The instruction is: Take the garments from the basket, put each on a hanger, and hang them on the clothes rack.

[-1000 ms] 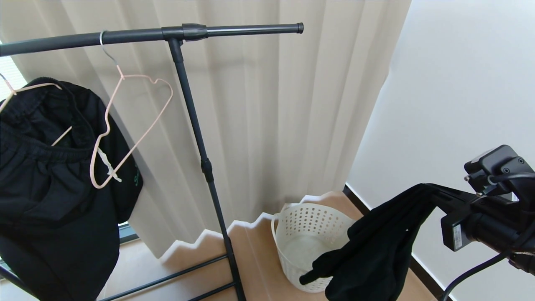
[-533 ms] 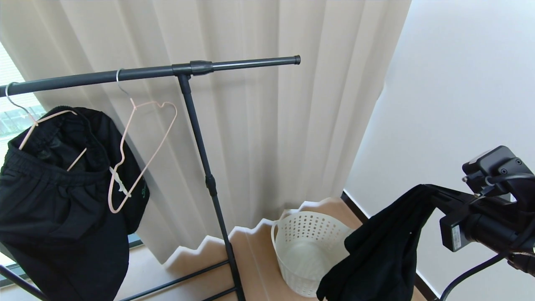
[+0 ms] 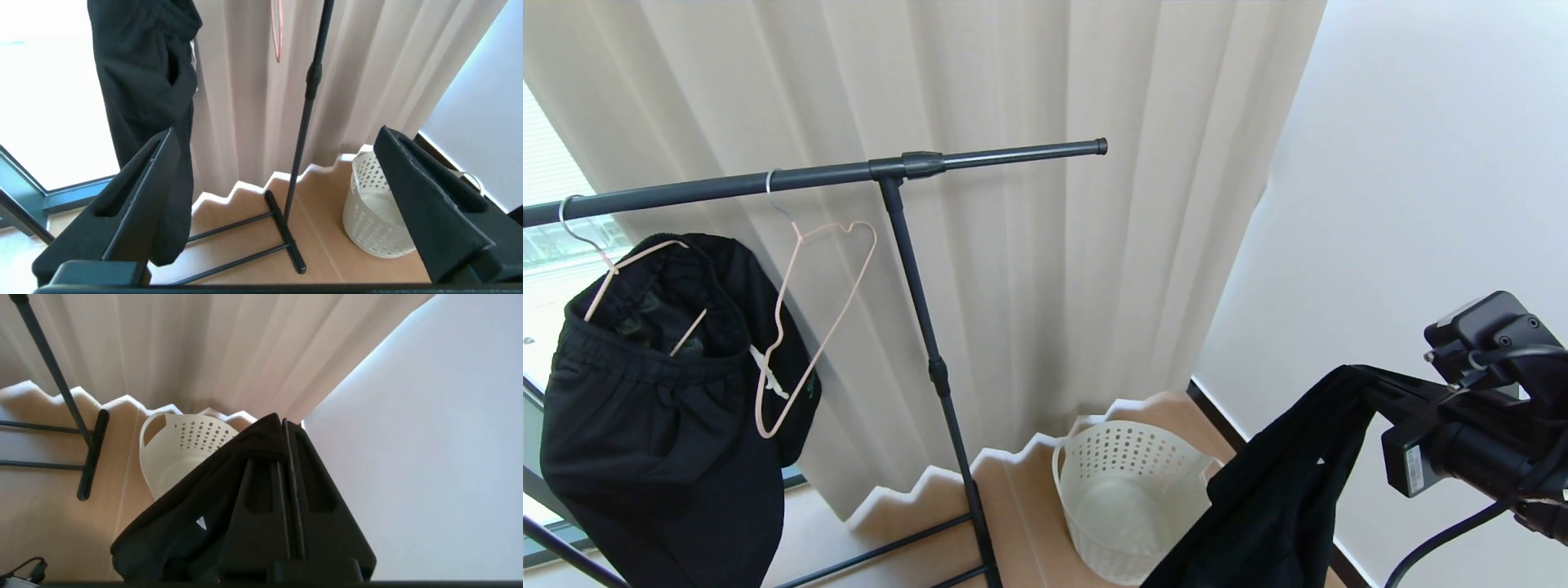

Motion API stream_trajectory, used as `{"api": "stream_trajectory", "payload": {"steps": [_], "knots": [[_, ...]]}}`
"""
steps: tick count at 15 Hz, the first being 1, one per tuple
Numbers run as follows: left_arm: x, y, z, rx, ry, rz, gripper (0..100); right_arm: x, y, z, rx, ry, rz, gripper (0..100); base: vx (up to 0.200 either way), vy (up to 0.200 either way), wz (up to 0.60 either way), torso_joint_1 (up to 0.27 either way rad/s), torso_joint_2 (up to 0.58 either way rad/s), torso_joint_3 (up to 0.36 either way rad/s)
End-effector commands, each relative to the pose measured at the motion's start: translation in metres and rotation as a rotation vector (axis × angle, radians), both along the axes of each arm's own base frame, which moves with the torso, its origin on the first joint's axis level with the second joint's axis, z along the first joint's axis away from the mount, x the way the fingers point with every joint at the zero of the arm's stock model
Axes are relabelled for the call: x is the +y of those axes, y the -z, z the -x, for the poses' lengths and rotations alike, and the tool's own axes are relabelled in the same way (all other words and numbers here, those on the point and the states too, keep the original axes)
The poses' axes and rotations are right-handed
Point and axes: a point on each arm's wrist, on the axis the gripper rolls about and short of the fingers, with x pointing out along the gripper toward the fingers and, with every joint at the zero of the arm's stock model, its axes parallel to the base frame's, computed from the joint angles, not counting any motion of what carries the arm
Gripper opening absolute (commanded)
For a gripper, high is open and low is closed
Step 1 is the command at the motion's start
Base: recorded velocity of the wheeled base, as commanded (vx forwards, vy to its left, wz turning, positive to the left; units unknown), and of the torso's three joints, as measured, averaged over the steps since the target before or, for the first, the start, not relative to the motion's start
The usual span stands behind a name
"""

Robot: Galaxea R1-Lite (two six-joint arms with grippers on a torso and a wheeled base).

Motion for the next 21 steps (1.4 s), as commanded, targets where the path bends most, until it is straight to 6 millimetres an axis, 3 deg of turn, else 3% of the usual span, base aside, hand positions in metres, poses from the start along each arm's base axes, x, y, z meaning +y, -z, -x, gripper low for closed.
{"api": "stream_trajectory", "payload": {"steps": [1,8,21], "knots": [[0.0000,0.0000,-0.0001,0.001,0.000,0.001,100,-0.0004,0.0004,0.0007,0.000,0.001,0.001,0,0.000,0.000,0.00,0.000,0.00,0.000],[0.0000,0.0002,-0.0001,0.002,0.000,0.002,100,-0.0004,-0.0035,0.0020,-0.019,-0.012,-0.011,0,0.000,0.000,0.00,0.000,0.00,0.000],[0.0000,0.0000,-0.0001,0.001,-0.001,0.002,100,0.0002,0.0015,0.0007,0.000,-0.013,0.006,0,0.000,0.000,0.00,0.133,-0.28,-0.063]]}}
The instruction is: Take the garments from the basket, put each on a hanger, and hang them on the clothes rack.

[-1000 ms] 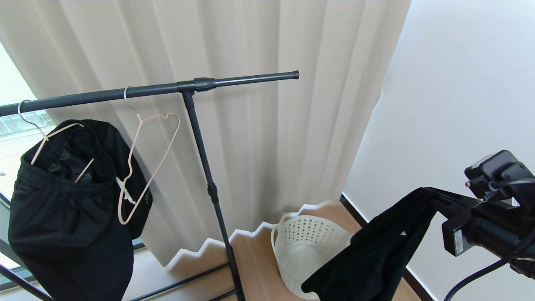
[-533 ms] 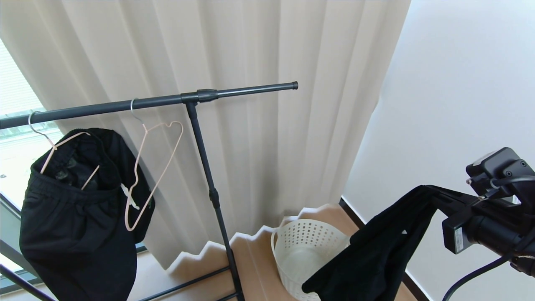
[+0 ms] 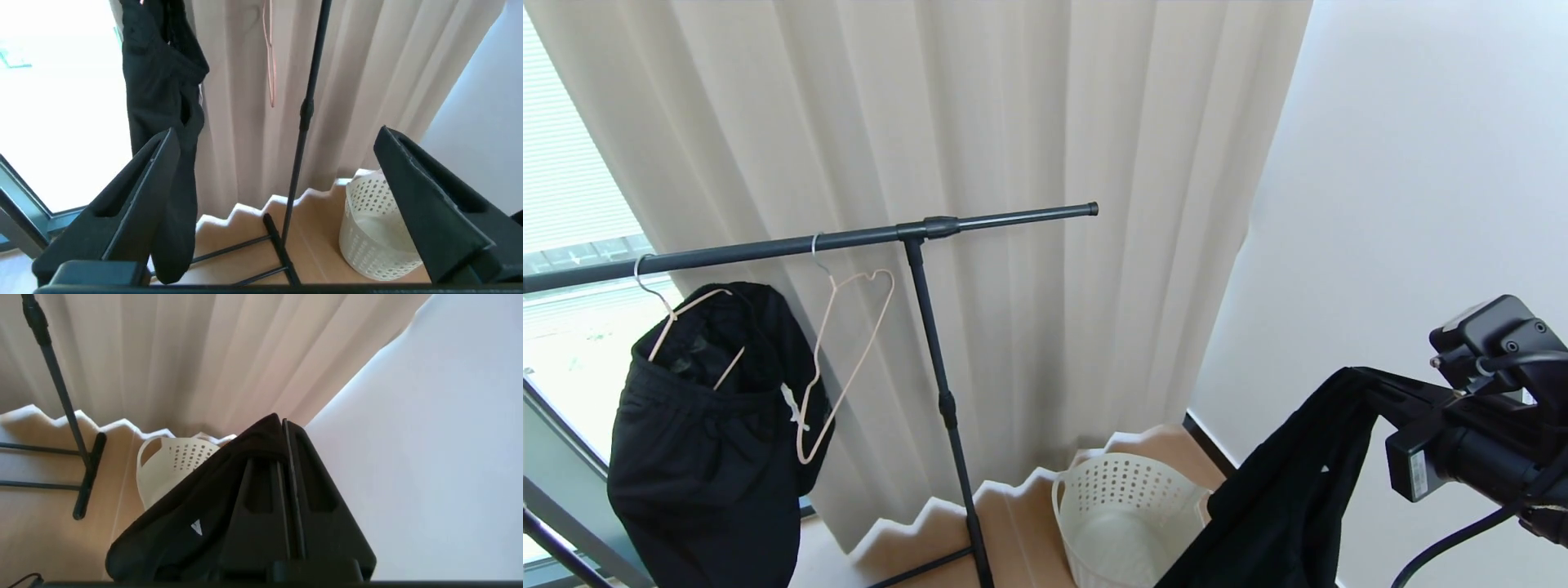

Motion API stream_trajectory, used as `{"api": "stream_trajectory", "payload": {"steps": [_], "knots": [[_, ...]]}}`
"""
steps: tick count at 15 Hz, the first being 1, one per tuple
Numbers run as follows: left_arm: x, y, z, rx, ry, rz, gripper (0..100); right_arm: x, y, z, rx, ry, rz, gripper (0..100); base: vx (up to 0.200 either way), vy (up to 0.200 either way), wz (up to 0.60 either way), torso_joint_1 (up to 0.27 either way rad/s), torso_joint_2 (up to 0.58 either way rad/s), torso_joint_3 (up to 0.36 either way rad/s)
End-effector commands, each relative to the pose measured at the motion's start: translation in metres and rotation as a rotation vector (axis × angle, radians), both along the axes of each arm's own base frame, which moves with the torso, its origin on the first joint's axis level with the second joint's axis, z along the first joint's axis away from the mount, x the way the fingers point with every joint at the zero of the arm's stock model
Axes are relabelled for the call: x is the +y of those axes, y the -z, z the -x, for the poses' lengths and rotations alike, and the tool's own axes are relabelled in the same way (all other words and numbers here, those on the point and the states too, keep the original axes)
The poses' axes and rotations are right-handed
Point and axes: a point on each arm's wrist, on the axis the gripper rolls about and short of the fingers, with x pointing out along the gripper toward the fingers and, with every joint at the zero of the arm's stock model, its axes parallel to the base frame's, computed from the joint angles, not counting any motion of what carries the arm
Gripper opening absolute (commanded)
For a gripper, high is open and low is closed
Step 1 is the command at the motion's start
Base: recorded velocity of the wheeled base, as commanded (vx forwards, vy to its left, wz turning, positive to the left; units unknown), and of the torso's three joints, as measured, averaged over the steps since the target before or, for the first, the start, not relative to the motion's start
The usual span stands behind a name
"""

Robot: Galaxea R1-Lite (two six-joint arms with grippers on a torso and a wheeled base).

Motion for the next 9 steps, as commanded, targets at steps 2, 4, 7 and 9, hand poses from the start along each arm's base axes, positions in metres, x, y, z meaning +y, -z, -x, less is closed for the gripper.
{"api": "stream_trajectory", "payload": {"steps": [2,4,7,9], "knots": [[0.0000,0.0001,-0.0001,0.002,-0.001,0.001,100,0.0009,0.0024,-0.0016,0.010,0.002,0.006,0,0.000,0.000,0.60,0.010,0.00,0.007],[0.0000,0.0001,-0.0001,0.002,-0.001,0.001,100,0.0008,0.0017,-0.0016,0.008,0.002,0.005,0,0.000,0.000,0.60,0.002,0.00,0.007],[0.0000,0.0001,-0.0001,0.002,0.000,-0.001,100,0.0006,0.0019,-0.0012,0.007,0.001,0.006,0,0.000,0.000,0.60,0.010,0.00,0.002],[0.0000,0.0001,-0.0001,0.002,0.000,-0.001,100,0.0006,0.0019,-0.0012,0.008,0.002,0.005,0,0.000,0.000,0.60,0.007,0.00,0.000]]}}
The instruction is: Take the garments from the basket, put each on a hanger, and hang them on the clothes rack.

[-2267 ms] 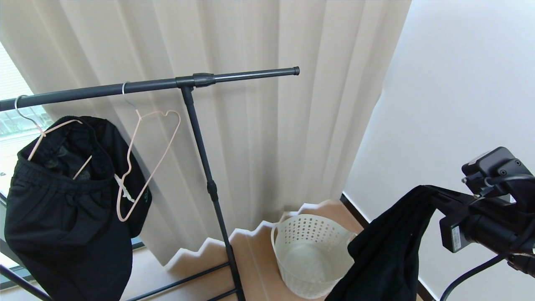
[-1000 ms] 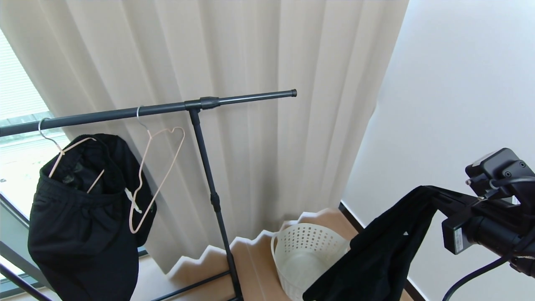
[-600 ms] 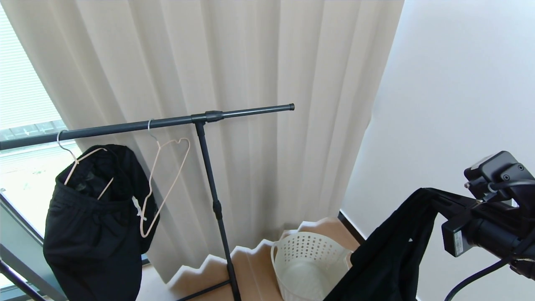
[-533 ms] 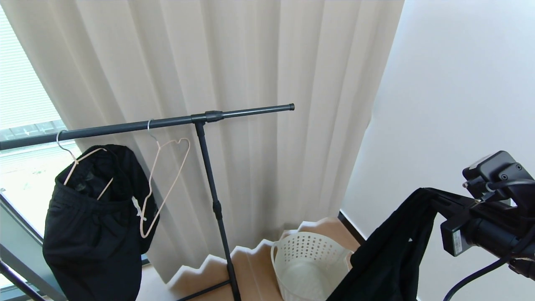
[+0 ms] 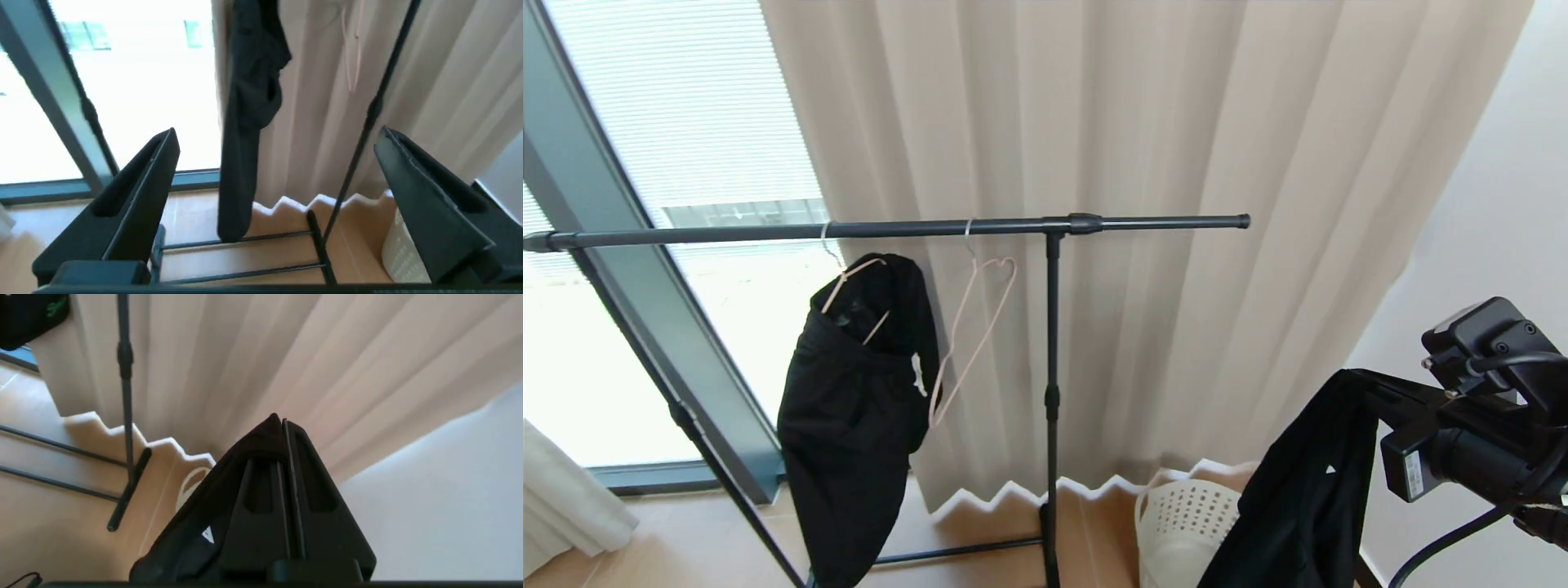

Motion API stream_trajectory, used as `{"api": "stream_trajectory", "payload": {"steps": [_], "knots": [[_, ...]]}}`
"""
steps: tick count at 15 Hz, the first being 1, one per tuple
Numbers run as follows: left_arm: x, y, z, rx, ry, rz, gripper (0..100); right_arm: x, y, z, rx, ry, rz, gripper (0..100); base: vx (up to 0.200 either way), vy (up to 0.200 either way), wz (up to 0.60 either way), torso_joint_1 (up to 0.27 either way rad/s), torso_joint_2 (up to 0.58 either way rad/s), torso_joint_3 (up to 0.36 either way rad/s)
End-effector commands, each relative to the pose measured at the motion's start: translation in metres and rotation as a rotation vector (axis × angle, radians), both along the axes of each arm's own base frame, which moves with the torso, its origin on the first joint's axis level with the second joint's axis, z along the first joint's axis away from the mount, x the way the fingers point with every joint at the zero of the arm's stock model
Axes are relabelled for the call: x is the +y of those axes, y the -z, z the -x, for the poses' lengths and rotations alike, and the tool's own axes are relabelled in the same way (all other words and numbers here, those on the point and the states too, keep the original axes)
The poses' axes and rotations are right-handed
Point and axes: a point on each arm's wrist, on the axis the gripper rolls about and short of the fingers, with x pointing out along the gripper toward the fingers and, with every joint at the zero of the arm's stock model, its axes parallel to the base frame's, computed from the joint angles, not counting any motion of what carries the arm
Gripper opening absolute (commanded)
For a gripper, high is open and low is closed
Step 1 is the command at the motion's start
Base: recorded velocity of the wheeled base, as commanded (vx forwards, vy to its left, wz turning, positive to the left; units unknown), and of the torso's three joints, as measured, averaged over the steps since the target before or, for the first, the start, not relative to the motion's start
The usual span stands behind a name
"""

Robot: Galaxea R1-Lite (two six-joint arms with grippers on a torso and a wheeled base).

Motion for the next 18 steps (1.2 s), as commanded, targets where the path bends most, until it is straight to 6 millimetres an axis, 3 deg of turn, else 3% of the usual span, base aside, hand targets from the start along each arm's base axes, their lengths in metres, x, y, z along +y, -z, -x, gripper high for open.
{"api": "stream_trajectory", "payload": {"steps": [1,8,10,12,13,15,16,18], "knots": [[0.000,0.000,0.000,0.001,-0.001,0.001,100,0.000,0.000,0.000,0.000,-0.001,0.000,0,0.000,0.000,0.00,0.000,0.00,0.000],[0.000,0.000,0.000,0.004,0.003,-0.007,100,0.002,0.004,0.009,-0.010,-0.044,0.051,0,0.000,0.000,0.00,0.000,0.00,0.000],[0.000,-0.007,-0.009,0.112,0.001,-0.005,100,0.025,0.003,0.006,-0.003,-0.093,0.058,0,0.000,0.000,0.00,0.000,0.00,0.000],[0.000,-0.050,-0.032,0.224,-0.005,0.115,100,0.052,0.001,-0.014,0.055,-0.082,-0.033,0,0.000,0.000,0.00,0.000,0.00,0.000],[-0.002,-0.072,-0.056,0.310,0.037,0.205,100,0.070,-0.001,-0.030,0.114,-0.058,-0.055,0,0.000,0.000,0.00,0.000,0.00,0.000],[-0.008,-0.085,-0.088,0.433,0.082,0.289,100,0.093,-0.007,-0.042,0.185,-0.039,-0.134,0,0.000,0.000,0.00,0.000,0.00,0.000],[-0.018,-0.097,-0.112,0.508,0.128,0.375,100,0.112,-0.013,-0.049,0.216,0.004,-0.206,0,0.000,0.000,0.00,0.000,0.00,0.000],[-0.038,-0.105,-0.139,0.591,0.208,0.380,100,0.129,-0.014,-0.061,0.227,0.063,-0.256,0,0.000,0.000,0.00,0.000,0.00,0.000]]}}
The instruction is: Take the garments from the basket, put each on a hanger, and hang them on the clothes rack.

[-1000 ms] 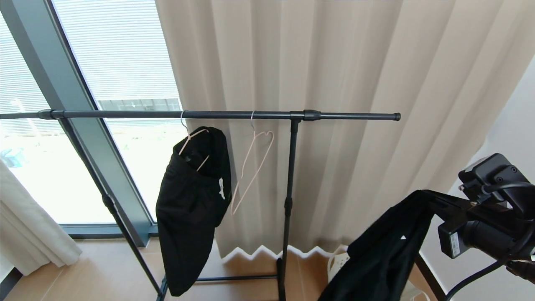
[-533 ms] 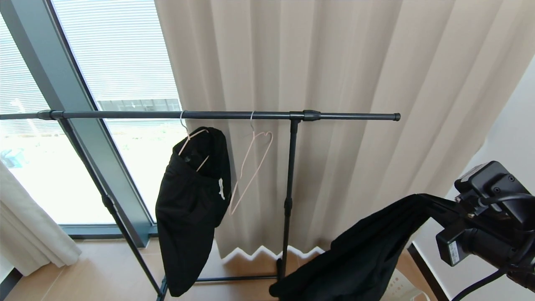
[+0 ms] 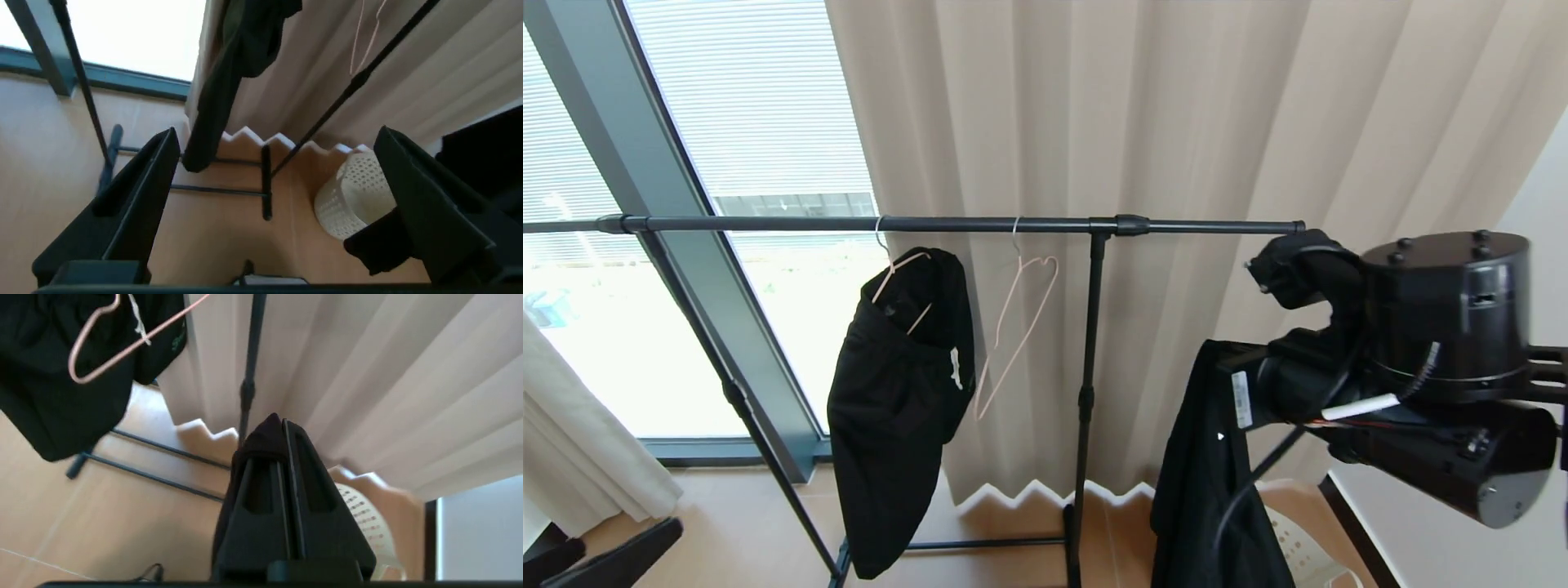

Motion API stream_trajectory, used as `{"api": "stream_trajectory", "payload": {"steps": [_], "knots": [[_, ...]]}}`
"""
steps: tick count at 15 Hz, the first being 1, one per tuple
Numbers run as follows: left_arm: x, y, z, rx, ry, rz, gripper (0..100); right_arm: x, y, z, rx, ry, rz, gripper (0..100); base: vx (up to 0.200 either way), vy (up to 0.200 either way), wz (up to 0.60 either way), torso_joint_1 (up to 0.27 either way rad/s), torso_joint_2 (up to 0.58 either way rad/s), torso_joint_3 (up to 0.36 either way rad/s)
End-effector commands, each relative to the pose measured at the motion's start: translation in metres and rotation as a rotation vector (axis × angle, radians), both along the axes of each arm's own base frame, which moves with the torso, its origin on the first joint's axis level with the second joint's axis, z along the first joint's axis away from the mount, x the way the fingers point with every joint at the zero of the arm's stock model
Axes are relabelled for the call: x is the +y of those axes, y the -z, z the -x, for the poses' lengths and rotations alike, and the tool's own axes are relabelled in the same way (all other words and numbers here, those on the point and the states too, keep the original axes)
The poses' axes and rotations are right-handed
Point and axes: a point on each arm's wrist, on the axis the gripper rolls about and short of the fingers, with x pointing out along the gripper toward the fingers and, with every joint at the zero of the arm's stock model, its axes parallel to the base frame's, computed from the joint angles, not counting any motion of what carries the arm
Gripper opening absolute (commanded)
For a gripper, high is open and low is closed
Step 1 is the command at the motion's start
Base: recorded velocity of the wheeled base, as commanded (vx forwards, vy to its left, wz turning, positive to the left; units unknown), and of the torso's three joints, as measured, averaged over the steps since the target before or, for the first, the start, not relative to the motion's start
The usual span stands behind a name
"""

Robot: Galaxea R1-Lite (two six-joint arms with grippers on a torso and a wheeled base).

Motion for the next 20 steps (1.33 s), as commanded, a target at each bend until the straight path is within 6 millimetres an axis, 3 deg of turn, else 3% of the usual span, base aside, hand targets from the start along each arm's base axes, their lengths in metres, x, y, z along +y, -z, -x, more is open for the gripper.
{"api": "stream_trajectory", "payload": {"steps": [1,4,8,10,15,17,20], "knots": [[-0.037,-0.022,-0.067,0.188,0.156,0.059,100,0.034,0.011,-0.019,0.037,0.016,-0.001,0,0.000,0.000,0.00,0.000,0.00,0.000],[-0.075,-0.031,-0.095,0.226,0.303,0.032,100,0.045,0.008,-0.033,0.001,0.075,-0.041,0,0.000,0.000,0.00,0.000,0.00,0.000],[-0.144,-0.010,-0.146,0.285,0.339,-0.040,100,0.060,0.000,-0.047,-0.040,0.087,-0.078,0,0.000,0.000,0.00,0.000,0.00,0.000],[-0.173,-0.004,-0.159,0.268,0.372,-0.056,100,0.064,-0.006,-0.052,-0.064,0.102,-0.090,0,0.000,0.000,0.00,0.000,0.00,0.000],[-0.224,-0.002,-0.198,0.233,0.408,-0.054,100,0.083,-0.006,-0.069,-0.089,0.128,-0.098,0,0.000,0.000,0.00,0.000,0.00,0.000],[-0.242,0.008,-0.205,0.232,0.400,-0.082,100,0.087,-0.002,-0.063,-0.083,0.122,-0.092,0,0.000,0.000,0.00,0.000,0.00,0.000],[-0.258,0.004,-0.207,0.189,0.378,-0.096,100,0.083,-0.011,-0.047,-0.102,0.122,-0.094,0,0.000,0.000,0.00,0.000,0.00,0.000]]}}
